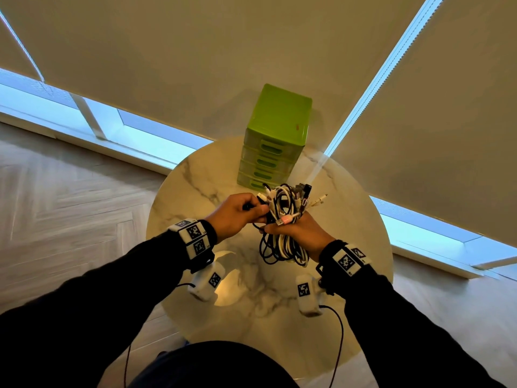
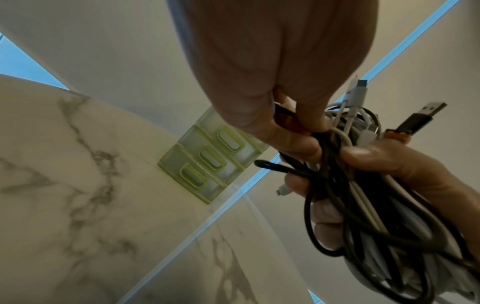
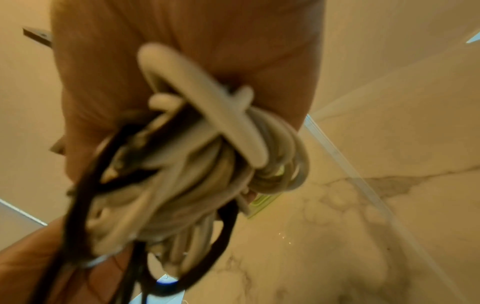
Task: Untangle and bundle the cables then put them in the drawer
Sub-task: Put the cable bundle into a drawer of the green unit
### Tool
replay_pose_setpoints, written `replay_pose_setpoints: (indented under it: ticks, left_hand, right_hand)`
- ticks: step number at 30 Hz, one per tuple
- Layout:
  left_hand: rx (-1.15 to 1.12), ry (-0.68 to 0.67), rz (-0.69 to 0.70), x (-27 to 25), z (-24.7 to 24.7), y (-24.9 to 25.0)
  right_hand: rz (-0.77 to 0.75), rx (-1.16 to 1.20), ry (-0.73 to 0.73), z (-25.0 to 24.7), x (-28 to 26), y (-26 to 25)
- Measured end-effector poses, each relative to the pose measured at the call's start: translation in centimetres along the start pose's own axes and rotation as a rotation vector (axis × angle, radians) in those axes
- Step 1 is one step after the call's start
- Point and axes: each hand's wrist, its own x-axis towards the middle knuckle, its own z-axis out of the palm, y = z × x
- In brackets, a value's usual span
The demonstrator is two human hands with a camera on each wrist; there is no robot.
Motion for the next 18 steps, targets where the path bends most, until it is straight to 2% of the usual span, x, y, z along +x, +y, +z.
replay_pose_setpoints:
  ticks: [3, 6, 11, 15, 18]
  left_hand:
    - [0.020, 0.009, 0.015, -0.1, 0.3, 0.2]
    - [0.044, 0.037, 0.034, 0.0, 0.4, 0.3]
    - [-0.056, 0.127, 0.045, 0.3, 1.9, 0.5]
    - [-0.010, 0.149, 0.059, 0.5, 1.9, 0.8]
    - [-0.016, 0.204, 0.034, 0.9, 1.5, 0.7]
  right_hand:
    - [-0.002, 0.068, -0.015, 0.1, -0.2, 0.1]
    - [0.023, 0.134, 0.038, 0.4, -0.3, 0.5]
    - [0.027, 0.279, 0.112, 1.3, 0.3, 0.3]
    - [0.019, 0.240, 0.058, 0.9, 0.5, -0.3]
    - [-0.027, 0.167, 0.106, 0.4, 0.3, -0.6]
